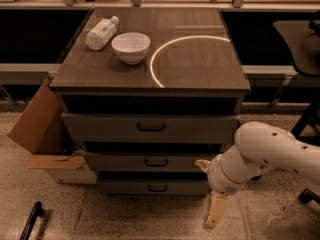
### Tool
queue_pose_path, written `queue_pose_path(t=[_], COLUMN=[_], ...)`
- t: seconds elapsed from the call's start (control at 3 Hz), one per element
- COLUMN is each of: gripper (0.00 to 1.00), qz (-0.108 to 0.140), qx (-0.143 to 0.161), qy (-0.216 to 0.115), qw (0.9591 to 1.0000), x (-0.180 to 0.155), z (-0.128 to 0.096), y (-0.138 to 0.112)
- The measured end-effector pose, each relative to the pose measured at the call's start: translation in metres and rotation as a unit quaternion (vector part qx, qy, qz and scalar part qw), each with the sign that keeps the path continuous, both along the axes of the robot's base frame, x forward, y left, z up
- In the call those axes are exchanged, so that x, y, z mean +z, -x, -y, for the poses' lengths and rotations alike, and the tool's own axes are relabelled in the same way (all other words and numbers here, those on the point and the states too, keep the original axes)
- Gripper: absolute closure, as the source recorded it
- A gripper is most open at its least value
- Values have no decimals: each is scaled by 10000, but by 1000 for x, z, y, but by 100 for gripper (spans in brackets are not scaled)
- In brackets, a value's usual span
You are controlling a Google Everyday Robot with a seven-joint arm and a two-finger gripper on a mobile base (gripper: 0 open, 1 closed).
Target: Open middle drawer
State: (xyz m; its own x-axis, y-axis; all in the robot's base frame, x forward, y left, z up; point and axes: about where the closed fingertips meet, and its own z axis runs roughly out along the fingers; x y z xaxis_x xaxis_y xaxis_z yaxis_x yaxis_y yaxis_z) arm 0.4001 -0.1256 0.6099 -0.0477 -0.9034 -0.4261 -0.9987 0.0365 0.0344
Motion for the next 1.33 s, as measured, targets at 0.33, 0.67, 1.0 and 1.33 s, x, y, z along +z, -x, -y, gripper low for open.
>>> queue_pose_path(t=[0.33,0.67,1.0,1.33], gripper=[0,0,0,0], qz=[24,258,449,449], qx=[20,180,320,320], qy=[143,261,330,330], qw=[9999,9992,9979,9979], x=[-20,-58,-106,-106], z=[-1,3,9,9], y=[-10,-44,-78,-78])
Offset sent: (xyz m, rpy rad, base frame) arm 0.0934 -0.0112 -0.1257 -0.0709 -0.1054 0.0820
